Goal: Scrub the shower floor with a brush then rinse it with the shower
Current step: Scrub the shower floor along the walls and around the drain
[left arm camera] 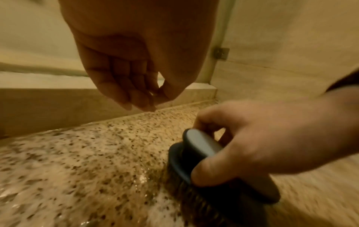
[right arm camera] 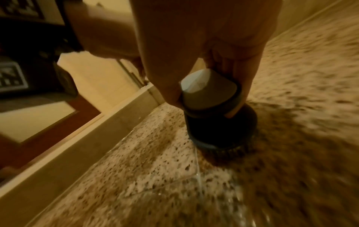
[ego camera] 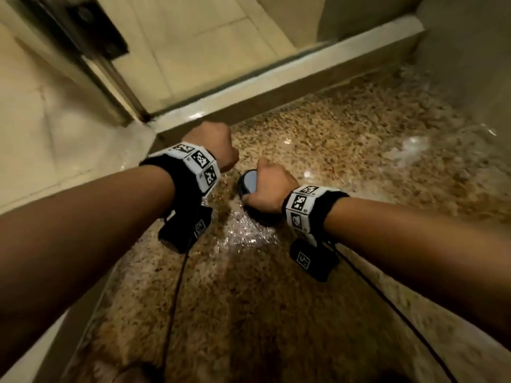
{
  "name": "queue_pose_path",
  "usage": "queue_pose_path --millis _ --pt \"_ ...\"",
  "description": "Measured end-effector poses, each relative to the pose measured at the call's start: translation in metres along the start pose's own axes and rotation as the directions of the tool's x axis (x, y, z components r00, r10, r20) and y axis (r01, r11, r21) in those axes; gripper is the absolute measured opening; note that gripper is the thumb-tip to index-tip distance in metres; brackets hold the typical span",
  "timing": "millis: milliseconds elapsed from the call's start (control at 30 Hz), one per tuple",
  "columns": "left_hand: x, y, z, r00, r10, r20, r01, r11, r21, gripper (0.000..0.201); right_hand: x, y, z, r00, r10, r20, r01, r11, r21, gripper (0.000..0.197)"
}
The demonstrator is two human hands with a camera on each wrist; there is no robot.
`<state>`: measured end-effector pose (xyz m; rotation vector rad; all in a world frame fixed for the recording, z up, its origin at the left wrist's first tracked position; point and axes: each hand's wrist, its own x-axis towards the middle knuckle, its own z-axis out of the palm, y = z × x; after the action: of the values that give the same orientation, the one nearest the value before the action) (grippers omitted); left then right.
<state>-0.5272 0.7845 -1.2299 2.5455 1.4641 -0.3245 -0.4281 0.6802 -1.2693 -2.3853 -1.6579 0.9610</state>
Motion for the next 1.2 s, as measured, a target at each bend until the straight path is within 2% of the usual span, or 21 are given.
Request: queue_pose_path --millis 133,200,300,367,467,633,800,900,967,1100,1200 --pt "-0.009 -0.008 -0.001 0.977 -0.203 -0.072 0.199 0.979 -0.050 0.028 0.016 -0.021 0.003 0.989 -0.144 -0.022 0.144 0.989 0.036 0.061" --pt "-0.017 -0.006 0.002 0.958 -0.272 -0.092 0.269 0.962 -0.044 0.040 0.020 -0.027 0.010 0.990 -0.140 0.016 0.138 0.985 0.103 0.066" --pt "-0.022 -0.003 0.002 0.958 -0.281 -0.061 0.283 0.958 0.038 0.044 0.020 -0.027 0.020 0.992 -0.114 0.057 0.105 0.984 0.143 0.072" --pt "-0.020 0.004 -0.003 0.966 -0.253 -0.044 0.257 0.960 0.111 0.040 0.020 -0.012 0.012 0.996 -0.080 0.047 0.071 0.982 0.173 0.078" --pt "-0.012 0.022 -0.008 0.982 -0.189 -0.019 0.189 0.959 0.210 0.034 0.024 0.026 -0.008 0.999 0.043 -0.032 -0.035 0.975 0.218 0.082" --pt "0.019 0.042 -0.002 0.998 -0.061 0.003 0.059 0.968 0.243 0.032 0.024 0.100 -0.031 0.959 0.249 -0.132 -0.207 0.941 0.268 0.082" --pt "0.054 0.052 0.001 0.996 0.078 0.038 -0.085 0.964 0.251 0.030 0.010 0.156 -0.055 0.832 0.518 -0.199 -0.451 0.840 0.303 0.081" --pt "0.072 0.043 0.000 0.985 0.168 0.034 -0.172 0.957 0.235 0.034 0.007 0.160 -0.056 0.778 0.573 -0.259 -0.495 0.812 0.310 0.082" --pt "0.083 0.034 -0.007 0.965 0.263 0.020 -0.259 0.931 0.258 0.037 0.013 0.143 -0.049 0.793 0.531 -0.299 -0.445 0.840 0.311 0.076" --pt "0.106 0.014 -0.038 0.918 0.396 -0.024 -0.377 0.890 0.258 0.037 0.042 0.077 -0.028 0.907 0.348 -0.238 -0.281 0.920 0.275 0.067" --pt "0.120 0.002 -0.047 0.920 0.371 -0.130 -0.369 0.929 0.039 0.030 0.064 0.030 -0.015 0.950 0.216 -0.225 -0.159 0.956 0.248 0.062"
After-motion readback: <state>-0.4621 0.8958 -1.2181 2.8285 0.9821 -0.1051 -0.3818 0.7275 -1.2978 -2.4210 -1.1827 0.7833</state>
